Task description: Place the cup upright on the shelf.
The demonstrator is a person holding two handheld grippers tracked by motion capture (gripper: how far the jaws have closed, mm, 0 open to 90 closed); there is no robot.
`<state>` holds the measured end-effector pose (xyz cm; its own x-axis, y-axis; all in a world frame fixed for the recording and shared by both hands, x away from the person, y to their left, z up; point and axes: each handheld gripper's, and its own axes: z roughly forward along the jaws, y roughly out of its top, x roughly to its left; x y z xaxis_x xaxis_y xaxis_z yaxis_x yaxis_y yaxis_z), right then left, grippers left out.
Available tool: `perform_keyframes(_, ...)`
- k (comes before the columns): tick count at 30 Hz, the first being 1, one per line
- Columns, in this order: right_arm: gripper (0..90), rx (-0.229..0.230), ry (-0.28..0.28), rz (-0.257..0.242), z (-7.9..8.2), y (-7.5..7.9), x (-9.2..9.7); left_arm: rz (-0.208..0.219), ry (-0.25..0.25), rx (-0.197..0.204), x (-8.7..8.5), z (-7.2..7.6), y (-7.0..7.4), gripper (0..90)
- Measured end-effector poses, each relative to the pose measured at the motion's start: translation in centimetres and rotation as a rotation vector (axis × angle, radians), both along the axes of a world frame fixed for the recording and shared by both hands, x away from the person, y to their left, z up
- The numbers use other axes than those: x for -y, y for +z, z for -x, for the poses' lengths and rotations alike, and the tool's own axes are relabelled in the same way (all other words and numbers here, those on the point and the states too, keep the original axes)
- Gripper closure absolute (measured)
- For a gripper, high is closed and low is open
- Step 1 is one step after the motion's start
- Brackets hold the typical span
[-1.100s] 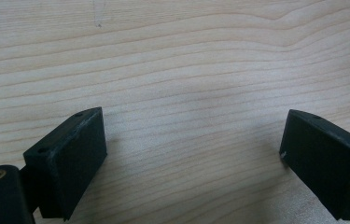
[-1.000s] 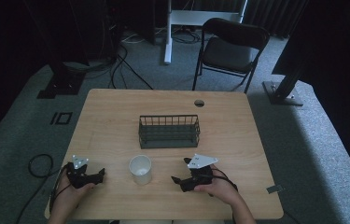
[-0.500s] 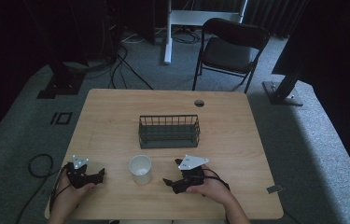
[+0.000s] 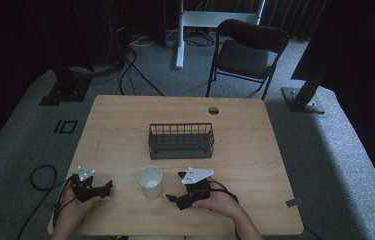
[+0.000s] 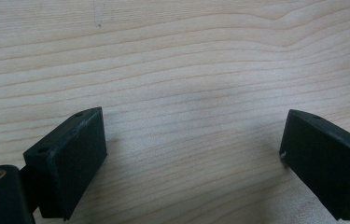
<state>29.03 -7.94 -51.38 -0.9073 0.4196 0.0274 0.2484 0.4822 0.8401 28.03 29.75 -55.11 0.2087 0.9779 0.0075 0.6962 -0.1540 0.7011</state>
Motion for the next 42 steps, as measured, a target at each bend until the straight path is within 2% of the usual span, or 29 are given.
perform_keyframes(21,11.7,0.003,0.029,-0.077,-0.2,0.6,-3.8,0.0,0.0,0.0,0.0,0.0,0.0,7.6)
perform_keyframes(42,11.7,0.029,0.032,-0.109,-0.9,0.8,-6.4,0.002,0.002,0.001,0.0,0.0,0.0,7.6)
